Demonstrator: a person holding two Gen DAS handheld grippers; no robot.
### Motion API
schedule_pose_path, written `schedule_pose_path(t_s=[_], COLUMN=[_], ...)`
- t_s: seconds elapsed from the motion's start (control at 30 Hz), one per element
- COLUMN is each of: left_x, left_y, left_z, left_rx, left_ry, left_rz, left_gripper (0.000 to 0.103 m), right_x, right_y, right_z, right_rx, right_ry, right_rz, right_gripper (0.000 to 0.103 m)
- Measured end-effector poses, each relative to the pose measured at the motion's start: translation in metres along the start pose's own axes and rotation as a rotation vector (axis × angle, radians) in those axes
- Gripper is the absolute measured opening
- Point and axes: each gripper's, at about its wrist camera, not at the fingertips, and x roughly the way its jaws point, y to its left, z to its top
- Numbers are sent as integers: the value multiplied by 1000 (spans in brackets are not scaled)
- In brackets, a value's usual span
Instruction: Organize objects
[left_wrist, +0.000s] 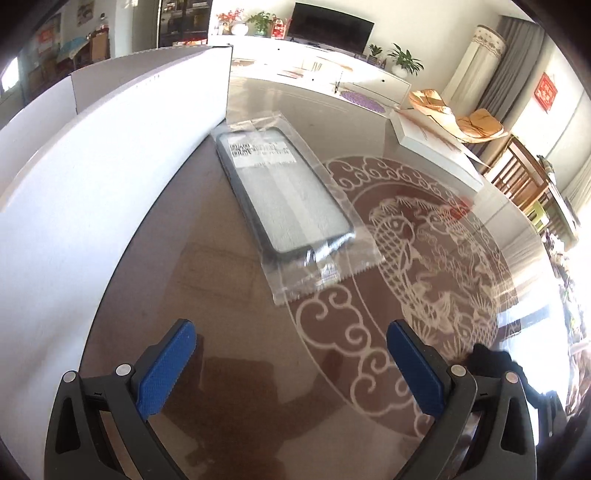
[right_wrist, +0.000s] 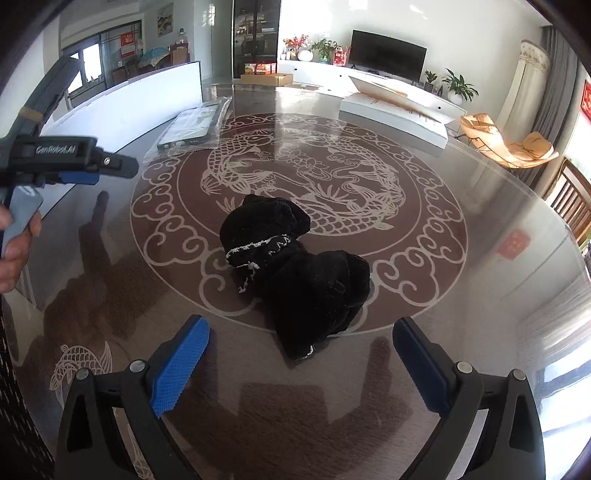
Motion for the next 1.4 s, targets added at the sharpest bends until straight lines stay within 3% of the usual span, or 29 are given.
schedule_pose_path(t_s=[0.17,0.23,0.37,0.43,0.53,0.57,0.6,0.77,0.9,0.97,1.0,1.03,1.4], left_x=[42,57,80,92,95,93,87,52,11,-6,-10,-13,-19], left_y=[2,1,-11,-19,-23,-23,-25,-30,-48,-54,-57,-56,-45], left_z=[61,76,96,101,101,98,93,33,-47,-79,-91,-100,-107], left_rx=[-119,-139,-96,-42,26,44,74,199,369,415,423,424,378], left_ry=[57,66,46,28,4,-10,-40,-62,-27,-14,-10,-22,-63], left_rz=[-17,16,210,267,240,234,224,130,26,-7,-7,1,14], left_gripper=[103,103,103,103,103,100,86,78,81,91,103,103,103], right_x=[4,4,4,4,4,3,4,4,4,4,4,4,4], right_y=[-5,-5,-5,-5,-5,-5,-5,-5,-5,-5,-5,-5,-5], right_z=[1,1,1,1,1,1,1,1,1,1,1,1,1], right_rx=[35,39,39,39,39,39,39,39,39,38,39,38,40], right_ry=[15,16,16,16,16,16,16,15,16,16,16,16,17], right_rz=[27,30,30,31,31,31,31,31,30,30,30,30,29], right_gripper=[102,103,103,103,103,103,103,103,103,103,103,103,103])
